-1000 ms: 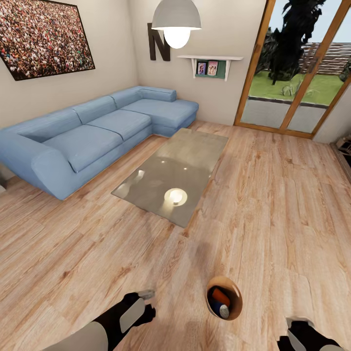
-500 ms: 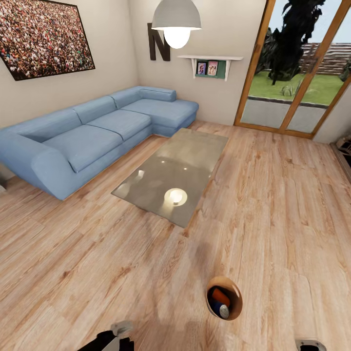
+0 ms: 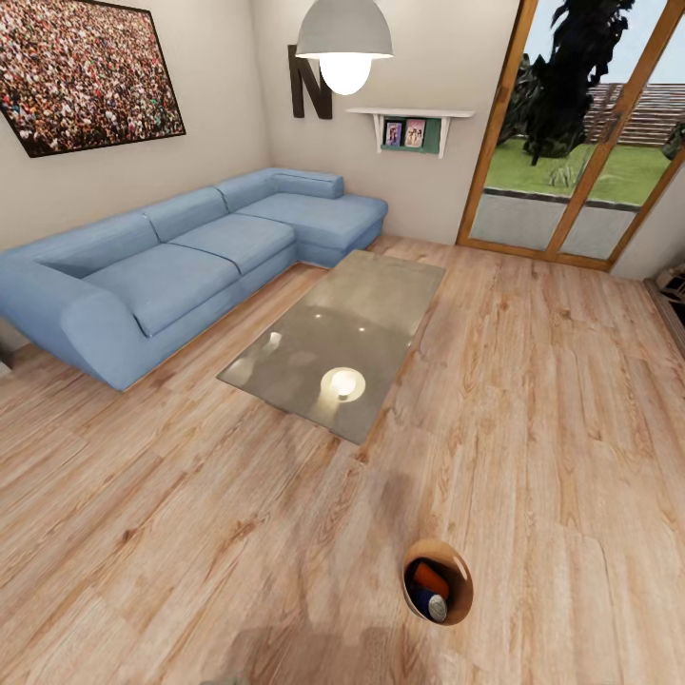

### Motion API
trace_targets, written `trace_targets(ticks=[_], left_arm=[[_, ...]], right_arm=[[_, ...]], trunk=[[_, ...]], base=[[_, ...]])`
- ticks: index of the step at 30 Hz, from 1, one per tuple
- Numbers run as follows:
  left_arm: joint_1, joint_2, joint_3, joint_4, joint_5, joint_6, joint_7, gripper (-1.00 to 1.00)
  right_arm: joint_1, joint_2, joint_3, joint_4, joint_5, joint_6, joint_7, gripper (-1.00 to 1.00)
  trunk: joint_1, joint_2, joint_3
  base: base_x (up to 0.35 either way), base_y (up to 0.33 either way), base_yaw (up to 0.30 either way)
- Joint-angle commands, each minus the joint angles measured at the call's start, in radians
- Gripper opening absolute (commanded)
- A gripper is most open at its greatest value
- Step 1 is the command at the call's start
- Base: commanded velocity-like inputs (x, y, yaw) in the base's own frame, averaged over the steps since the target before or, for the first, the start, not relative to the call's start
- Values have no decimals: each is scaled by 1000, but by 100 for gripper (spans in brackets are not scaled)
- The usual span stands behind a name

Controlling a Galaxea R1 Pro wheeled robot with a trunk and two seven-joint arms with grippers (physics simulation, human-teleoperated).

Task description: Put the three can of soda from the living room inside the tash can in the kitchen.

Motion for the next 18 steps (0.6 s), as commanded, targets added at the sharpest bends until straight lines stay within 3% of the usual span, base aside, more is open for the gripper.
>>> trace_targets(ticks=[1,12,18], left_arm=[[4,0,0,0,-1,-2,0,100],[24,-1,-2,1,-6,-31,-3,100],[26,-1,-4,1,-7,-34,-3,100]], right_arm=[[4,0,0,0,0,0,0,100],[53,10,-1,0,0,-2,0,100],[81,10,-2,0,-2,-73,-1,100]], trunk=[[0,0,0],[0,0,0],[0,0,0]], base=[[0,0,0],[0,0,0],[0,0,0]])
